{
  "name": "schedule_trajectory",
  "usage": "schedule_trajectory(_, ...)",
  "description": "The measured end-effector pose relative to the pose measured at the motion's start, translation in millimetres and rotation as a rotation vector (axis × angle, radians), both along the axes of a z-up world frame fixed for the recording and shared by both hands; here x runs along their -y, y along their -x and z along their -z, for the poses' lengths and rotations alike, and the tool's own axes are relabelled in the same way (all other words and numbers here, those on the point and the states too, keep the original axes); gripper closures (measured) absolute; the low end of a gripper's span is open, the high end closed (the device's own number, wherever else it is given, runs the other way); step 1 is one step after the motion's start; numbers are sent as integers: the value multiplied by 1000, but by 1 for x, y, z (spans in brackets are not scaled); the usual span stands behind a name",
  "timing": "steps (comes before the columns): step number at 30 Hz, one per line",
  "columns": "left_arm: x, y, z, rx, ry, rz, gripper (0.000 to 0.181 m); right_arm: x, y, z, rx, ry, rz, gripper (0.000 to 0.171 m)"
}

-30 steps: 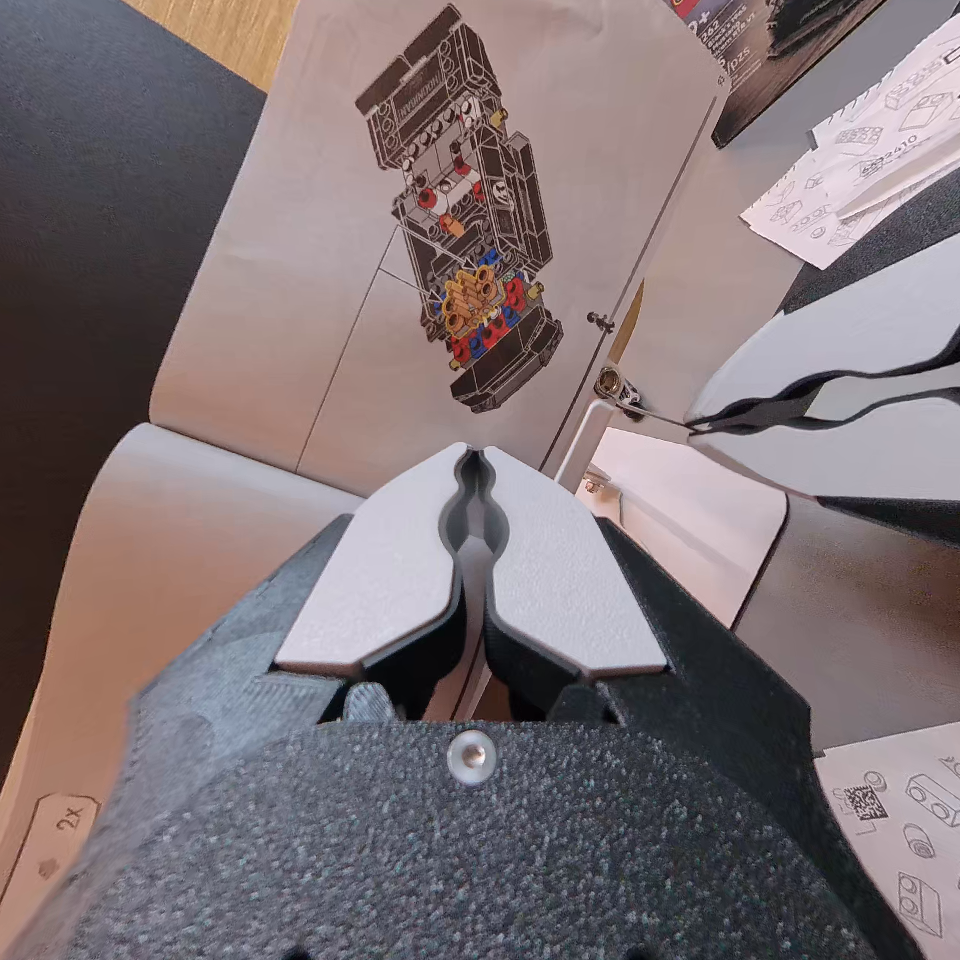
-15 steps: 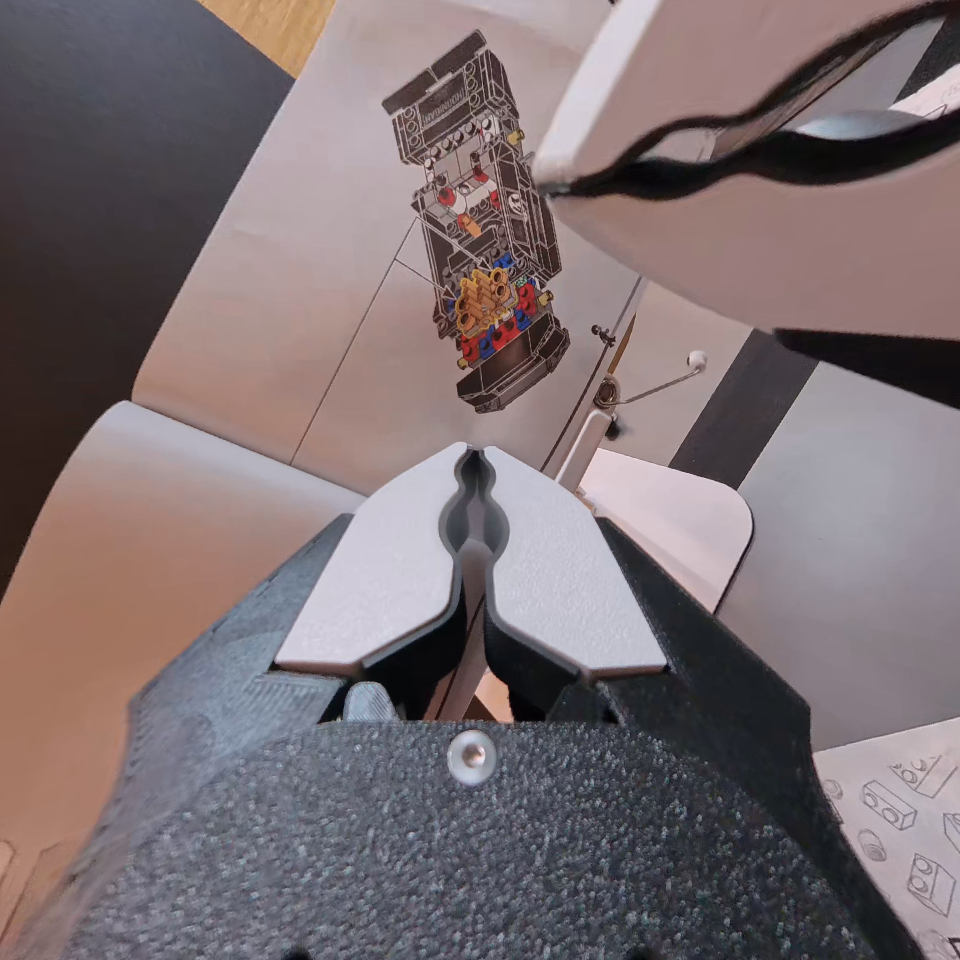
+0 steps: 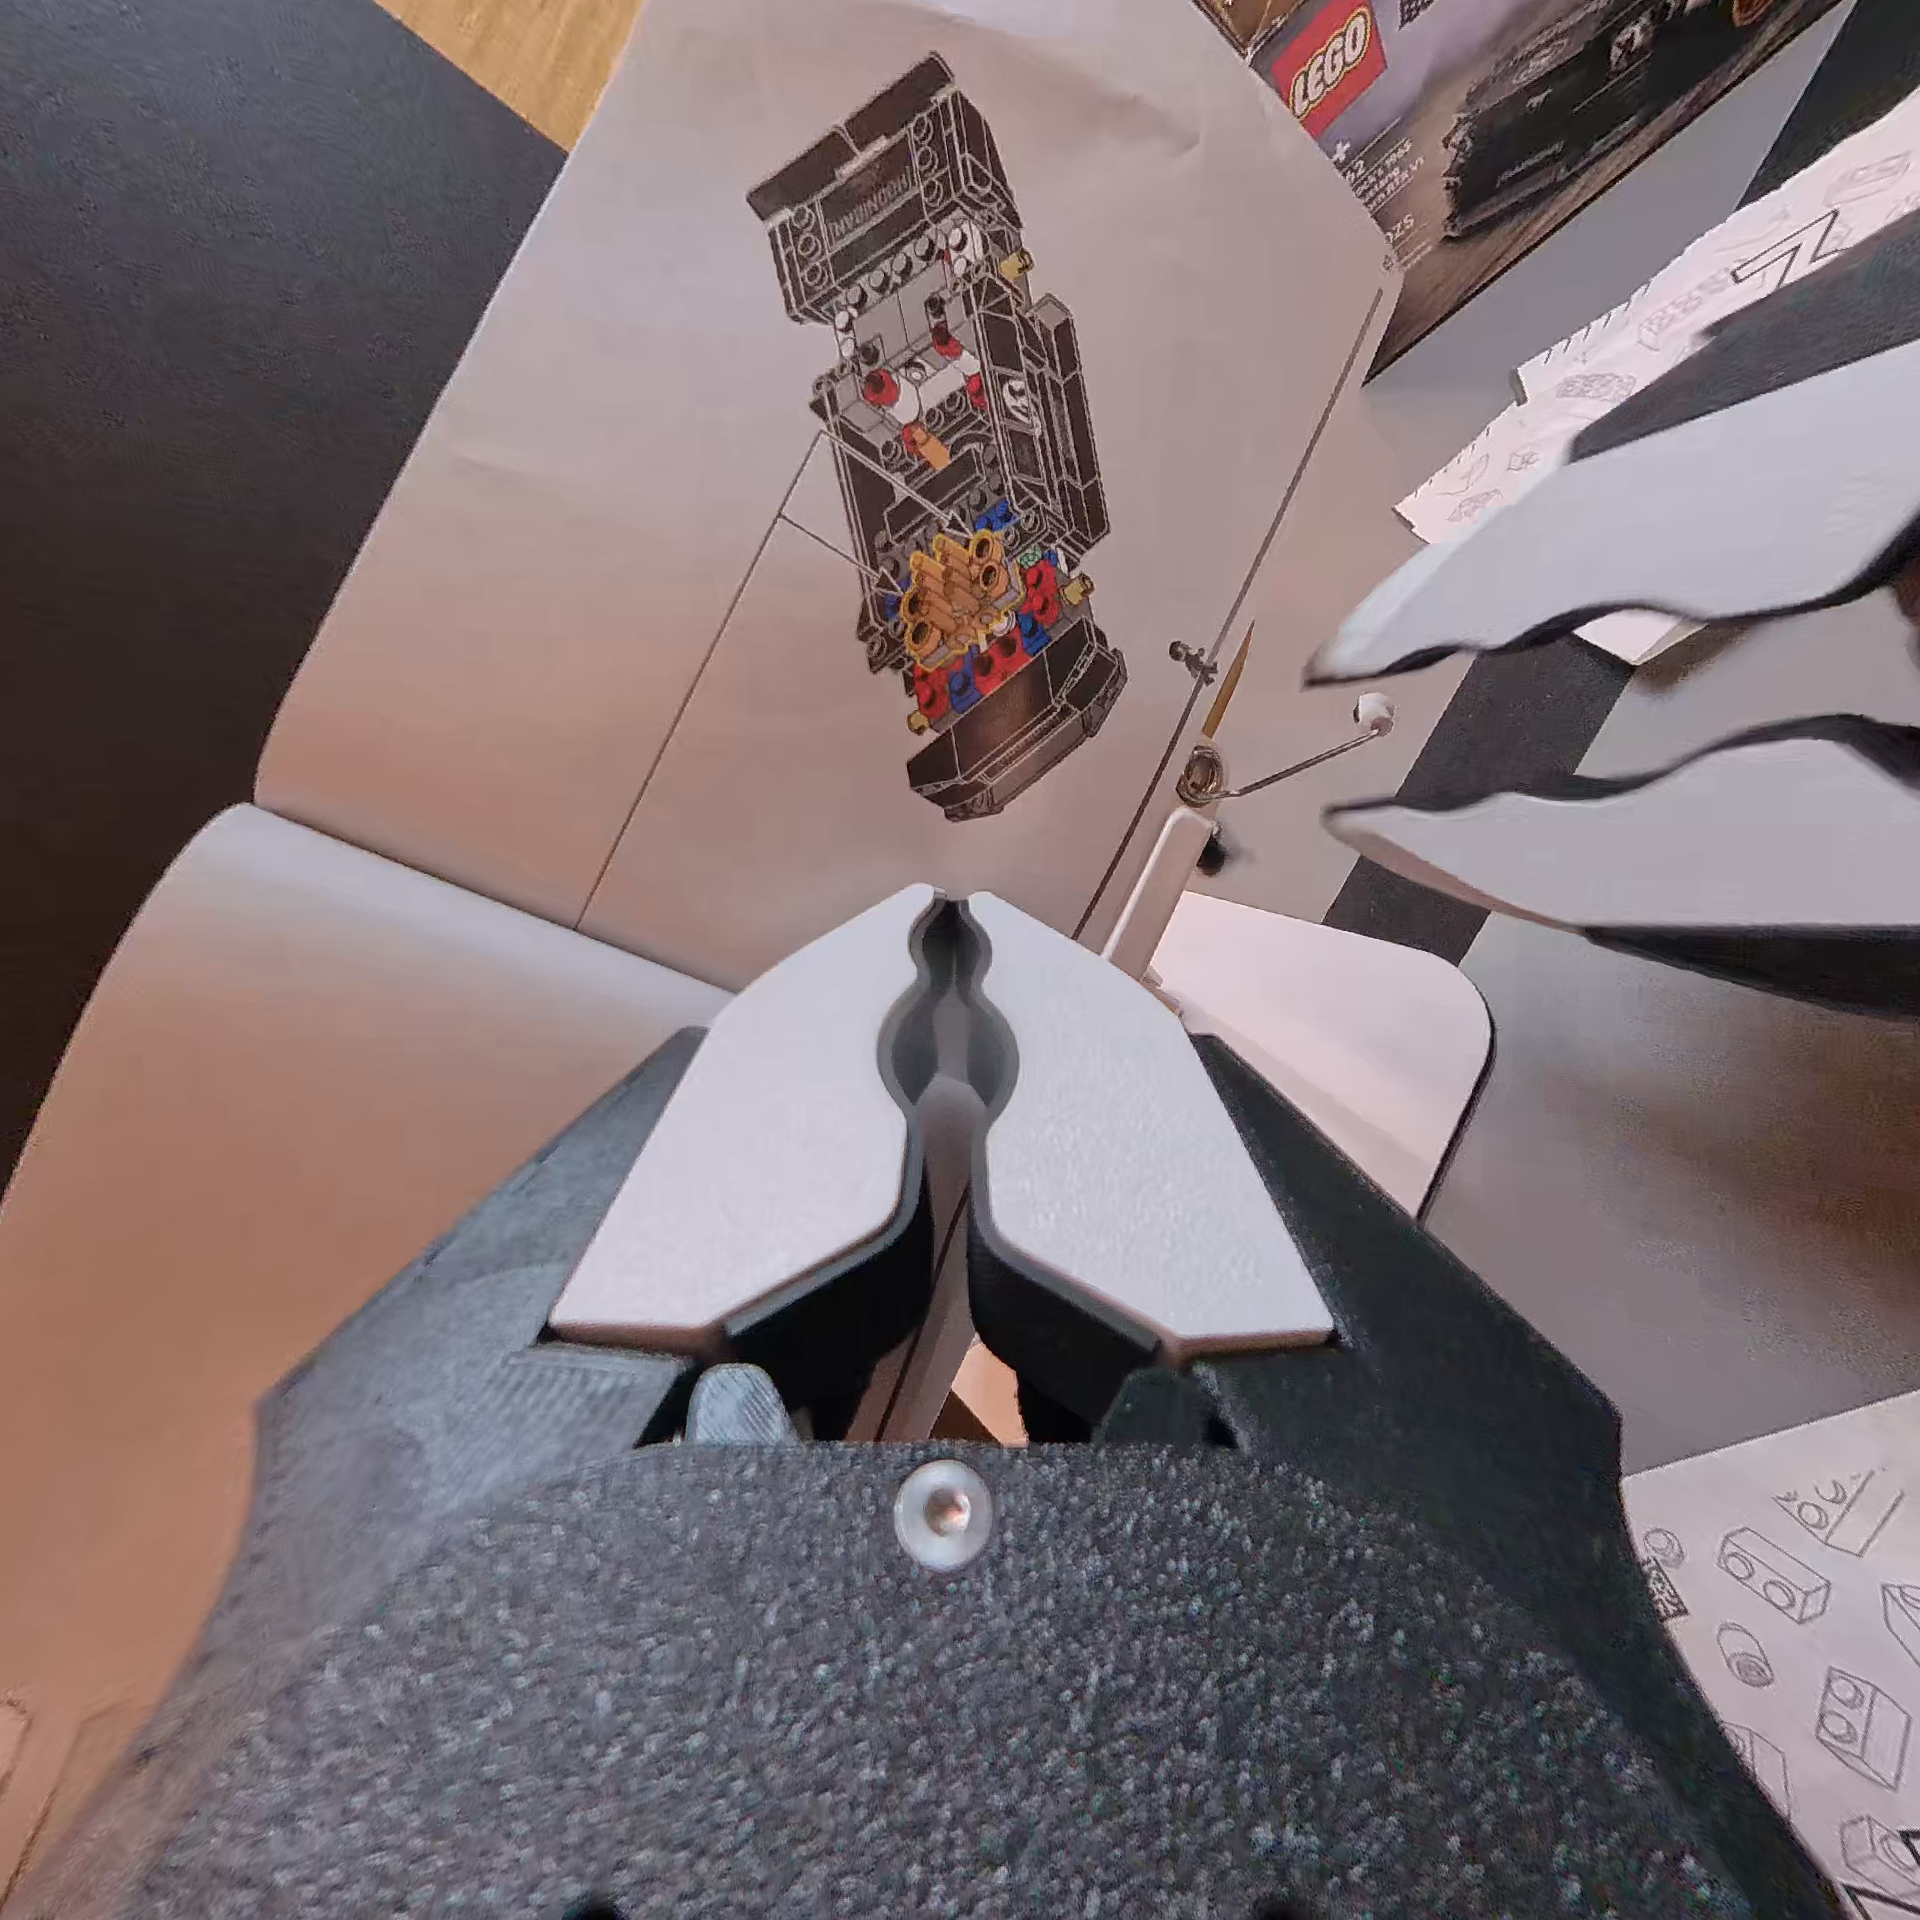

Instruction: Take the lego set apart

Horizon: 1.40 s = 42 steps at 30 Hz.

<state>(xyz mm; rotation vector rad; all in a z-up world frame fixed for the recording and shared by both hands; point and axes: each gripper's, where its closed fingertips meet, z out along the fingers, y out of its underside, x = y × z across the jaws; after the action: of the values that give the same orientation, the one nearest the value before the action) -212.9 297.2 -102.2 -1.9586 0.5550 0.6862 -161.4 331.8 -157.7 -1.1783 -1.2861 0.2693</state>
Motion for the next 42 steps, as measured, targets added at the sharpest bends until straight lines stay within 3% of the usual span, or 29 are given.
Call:
schedule_trajectory(2, -1, 1, 0, 7, -2, -2, 181, -10, 7, -2, 100, -136, 13, 170)
schedule_trajectory(10, -1, 1, 0, 122, 2, 18, 181, -5, -10, -45, 345, -642, 46, 169)
schedule_trajectory(13, 0, 0, 0, 193, 3, 39, 181, 7, 4, -71, 361, -811, 9, 171)
schedule_trajectory(15, -1, 0, -1, 220, -1, 51, 181, 36, 21, -98, 322, -937, -78, 171)
schedule_trajectory(19, 1, -4, -4, 344, -5, 73, 181, 54, 49, -121, 400, -1017, -160, 171)
schedule_trajectory(23, 10, 0, -8, 361, -41, 95, 181, 32, 17, -134, 161, -551, -80, 169)
schedule_trajectory(25, 14, 0, -9, 363, -48, 121, 181, 17, -7, -119, 9, -231, -37, 150)
schedule_trajectory(28, 17, 1, -10, 347, -43, 118, 181, 1, -19, -82, -136, 178, -20, 138)
schedule_trajectory(32, 21, 8, -11, 300, -28, 60, 181, -11, 3, -75, -238, 453, -26, 131)
schedule_trajectory(33, 21, 9, -11, 296, -28, 51, 181, -10, 10, -77, -241, 495, -38, 140)
schedule_trajectory(35, 21, 9, -11, 297, -32, 47, 181, -10, 19, -81, -238, 496, -31, 164)
schedule_trajectory(36, 20, 9, -11, 301, -33, 50, 181, -4, 23, -84, -226, 457, -41, 166)
schedule_trajectory(42, 22, 6, -12, 397, -46, 107, 181, 49, 52, -73, -18, -236, -159, 171)
